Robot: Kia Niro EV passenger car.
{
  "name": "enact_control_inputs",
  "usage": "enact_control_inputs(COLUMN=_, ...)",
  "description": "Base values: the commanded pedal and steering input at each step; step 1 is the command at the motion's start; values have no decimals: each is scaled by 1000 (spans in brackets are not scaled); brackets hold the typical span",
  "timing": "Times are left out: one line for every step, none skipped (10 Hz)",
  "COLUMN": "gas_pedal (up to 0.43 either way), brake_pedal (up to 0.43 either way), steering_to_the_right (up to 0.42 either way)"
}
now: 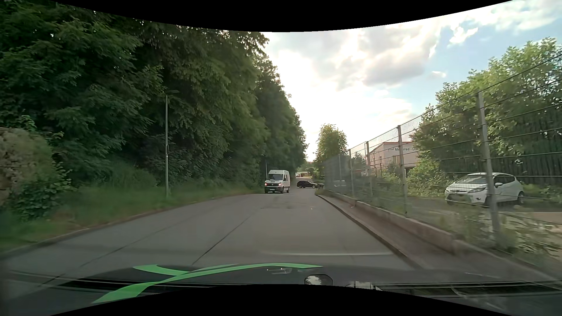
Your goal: Follow the waypoints while adhering to traffic rules and regulations
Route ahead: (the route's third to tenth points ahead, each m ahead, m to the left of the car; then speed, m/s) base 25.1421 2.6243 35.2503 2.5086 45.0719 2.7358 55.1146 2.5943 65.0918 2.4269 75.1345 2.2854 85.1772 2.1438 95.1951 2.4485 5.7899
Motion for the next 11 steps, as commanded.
enact_control_inputs(gas_pedal=79, brake_pedal=0, steering_to_the_right=-1)
enact_control_inputs(gas_pedal=47, brake_pedal=0, steering_to_the_right=0)
enact_control_inputs(gas_pedal=47, brake_pedal=0, steering_to_the_right=1)
enact_control_inputs(gas_pedal=47, brake_pedal=0, steering_to_the_right=2)
enact_control_inputs(gas_pedal=47, brake_pedal=0, steering_to_the_right=4)
enact_control_inputs(gas_pedal=47, brake_pedal=0, steering_to_the_right=5)
enact_control_inputs(gas_pedal=47, brake_pedal=0, steering_to_the_right=6)
enact_control_inputs(gas_pedal=47, brake_pedal=0, steering_to_the_right=6)
enact_control_inputs(gas_pedal=47, brake_pedal=0, steering_to_the_right=6)
enact_control_inputs(gas_pedal=47, brake_pedal=0, steering_to_the_right=6)
enact_control_inputs(gas_pedal=47, brake_pedal=0, steering_to_the_right=6)
